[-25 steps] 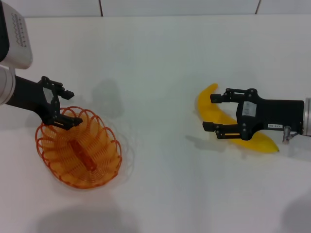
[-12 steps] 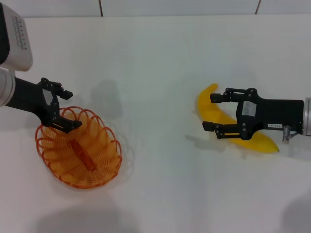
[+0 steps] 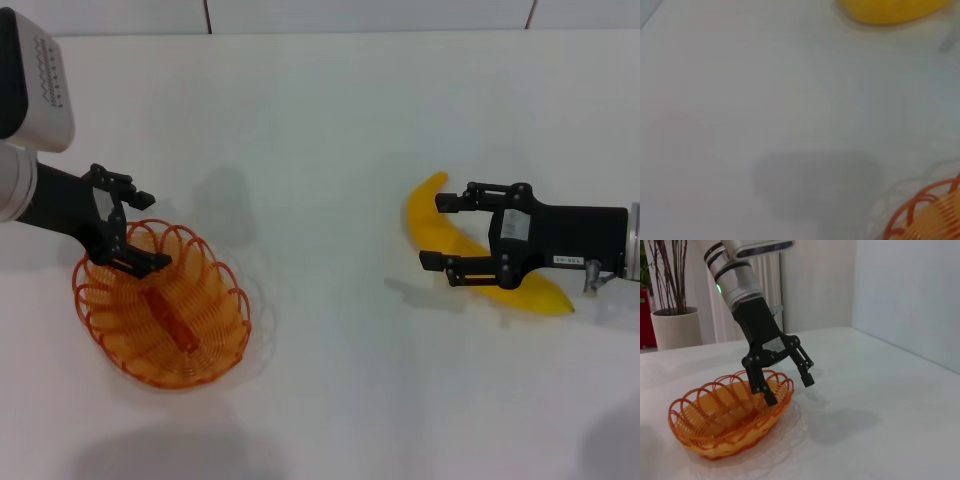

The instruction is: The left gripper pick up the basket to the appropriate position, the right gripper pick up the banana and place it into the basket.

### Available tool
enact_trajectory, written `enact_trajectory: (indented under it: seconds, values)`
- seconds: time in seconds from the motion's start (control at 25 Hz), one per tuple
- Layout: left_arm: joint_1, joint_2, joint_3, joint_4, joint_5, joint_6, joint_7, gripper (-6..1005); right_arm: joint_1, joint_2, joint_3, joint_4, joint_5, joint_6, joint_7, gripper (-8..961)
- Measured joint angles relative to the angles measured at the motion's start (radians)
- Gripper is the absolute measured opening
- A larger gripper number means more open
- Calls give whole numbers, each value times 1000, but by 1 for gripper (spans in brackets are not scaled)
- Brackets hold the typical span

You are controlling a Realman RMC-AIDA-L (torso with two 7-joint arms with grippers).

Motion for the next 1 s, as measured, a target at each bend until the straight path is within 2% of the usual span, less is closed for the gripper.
enact_trajectory:
  seconds: [0.64, 0.84, 1.0]
  values:
    - [1, 1, 2, 3, -5, -2, -20, 656, -1, -1, 0, 0, 0, 0, 0, 741]
    - [-1, 1, 3, 3, -9, -3, -23, 424, -2, -2, 2, 0, 0, 1, 0, 739]
    - [-2, 2, 3, 2, -6, -3, -23, 352, -2, -1, 1, 0, 0, 1, 0, 738]
